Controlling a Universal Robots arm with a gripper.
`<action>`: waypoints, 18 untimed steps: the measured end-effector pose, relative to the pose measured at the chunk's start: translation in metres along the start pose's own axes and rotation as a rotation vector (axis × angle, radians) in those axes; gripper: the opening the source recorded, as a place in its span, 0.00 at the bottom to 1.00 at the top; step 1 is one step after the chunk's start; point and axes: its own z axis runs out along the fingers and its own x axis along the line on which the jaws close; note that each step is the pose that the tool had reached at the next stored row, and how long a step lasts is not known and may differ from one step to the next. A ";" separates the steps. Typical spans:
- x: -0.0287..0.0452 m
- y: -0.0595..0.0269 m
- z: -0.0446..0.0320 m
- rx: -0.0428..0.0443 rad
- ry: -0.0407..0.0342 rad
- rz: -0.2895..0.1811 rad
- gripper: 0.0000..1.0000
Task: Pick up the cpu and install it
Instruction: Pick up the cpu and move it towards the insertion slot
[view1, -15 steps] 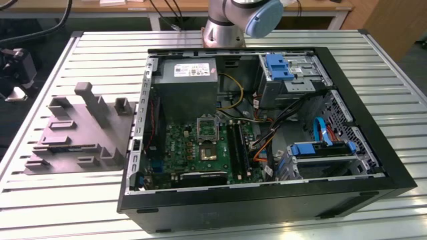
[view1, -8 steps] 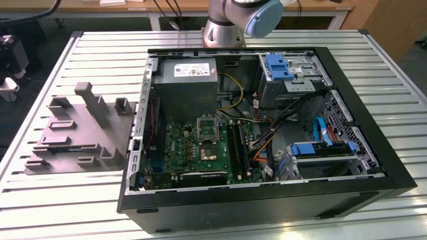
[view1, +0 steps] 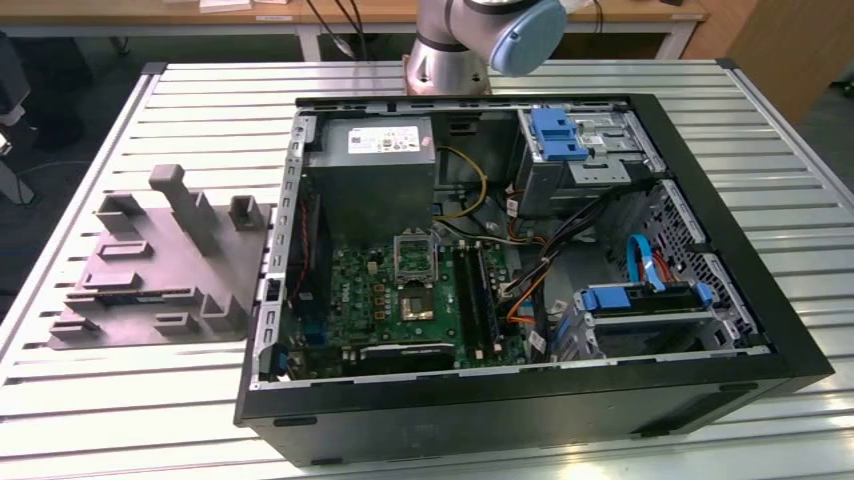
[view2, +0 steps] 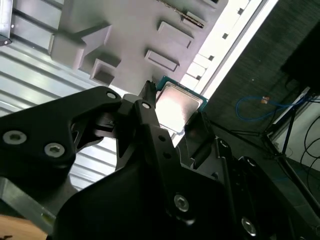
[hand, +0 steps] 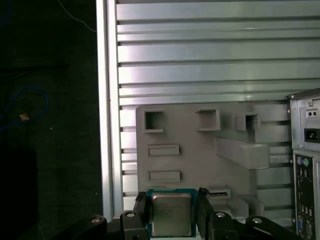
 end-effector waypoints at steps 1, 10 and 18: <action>0.0000 0.0001 -0.0017 -0.0001 -0.0001 0.000 0.47; -0.0108 0.0007 -0.0019 0.0000 0.0000 0.000 0.47; -0.0471 0.0027 -0.0001 -0.0002 -0.0001 0.000 0.47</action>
